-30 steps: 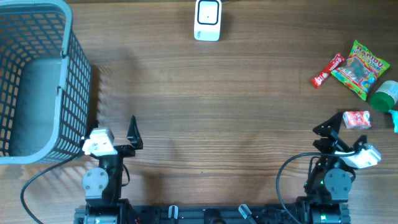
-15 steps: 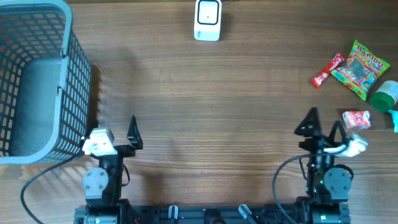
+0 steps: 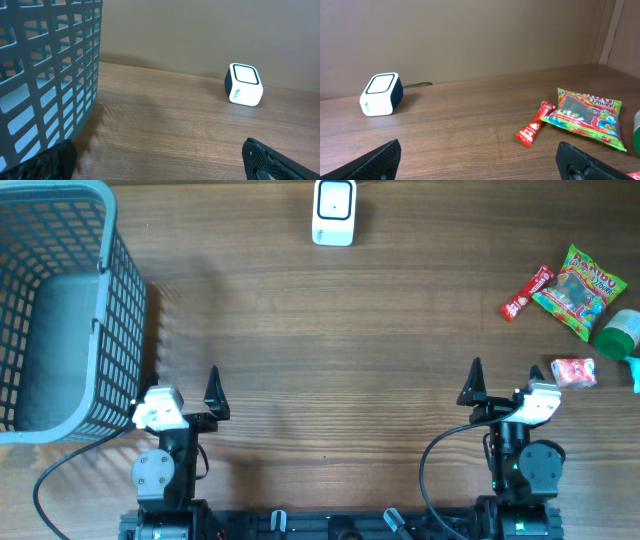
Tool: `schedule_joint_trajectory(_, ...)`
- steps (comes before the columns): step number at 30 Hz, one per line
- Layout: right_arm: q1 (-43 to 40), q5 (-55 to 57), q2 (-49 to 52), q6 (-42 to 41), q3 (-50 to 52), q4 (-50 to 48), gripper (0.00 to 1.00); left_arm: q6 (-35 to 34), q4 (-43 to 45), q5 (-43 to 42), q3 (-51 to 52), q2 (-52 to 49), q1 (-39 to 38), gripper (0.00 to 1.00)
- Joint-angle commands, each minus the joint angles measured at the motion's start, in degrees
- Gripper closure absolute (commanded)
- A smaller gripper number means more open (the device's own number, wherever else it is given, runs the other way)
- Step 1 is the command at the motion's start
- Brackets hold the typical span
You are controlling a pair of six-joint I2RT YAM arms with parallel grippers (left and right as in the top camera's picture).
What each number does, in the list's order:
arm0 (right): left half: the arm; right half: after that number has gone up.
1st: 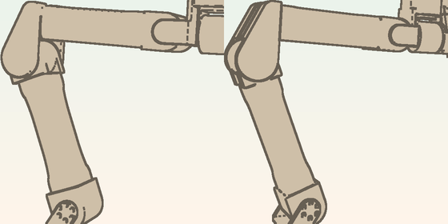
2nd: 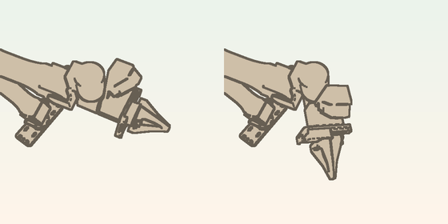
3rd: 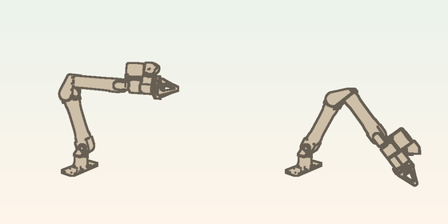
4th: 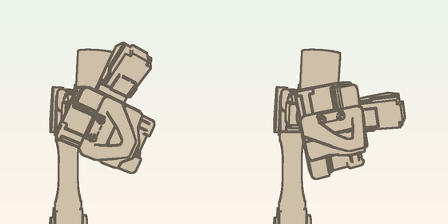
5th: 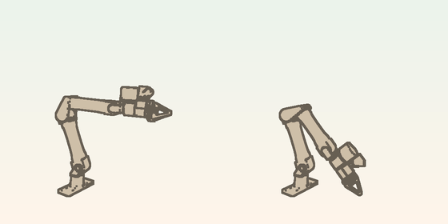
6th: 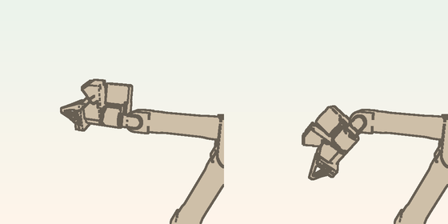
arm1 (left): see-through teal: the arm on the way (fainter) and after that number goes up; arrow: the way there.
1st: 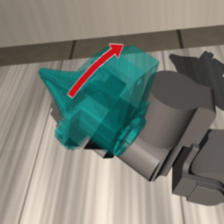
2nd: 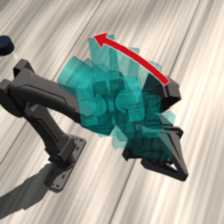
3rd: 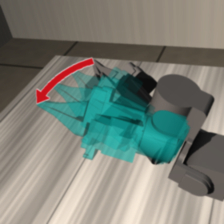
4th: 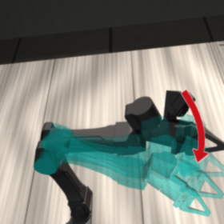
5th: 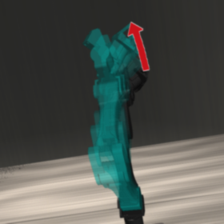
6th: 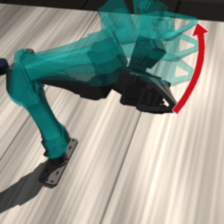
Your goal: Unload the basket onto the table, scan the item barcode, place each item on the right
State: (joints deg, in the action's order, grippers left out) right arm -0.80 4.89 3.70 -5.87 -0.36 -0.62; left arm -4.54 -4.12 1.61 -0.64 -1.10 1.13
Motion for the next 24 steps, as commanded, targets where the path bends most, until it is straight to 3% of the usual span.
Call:
schedule_joint_trajectory(1, 0.2, -0.9, 0.3, 1.4, 0.0, -0.1, 0.0, 1.1, 0.0, -0.7, 0.3, 0.6, 0.0, 0.0)
schedule_joint_trajectory(24, 0.2, -0.9, 0.3, 1.4, 0.0, -0.1, 0.0, 1.1, 0.0, -0.7, 0.3, 0.6, -0.1, 0.0)
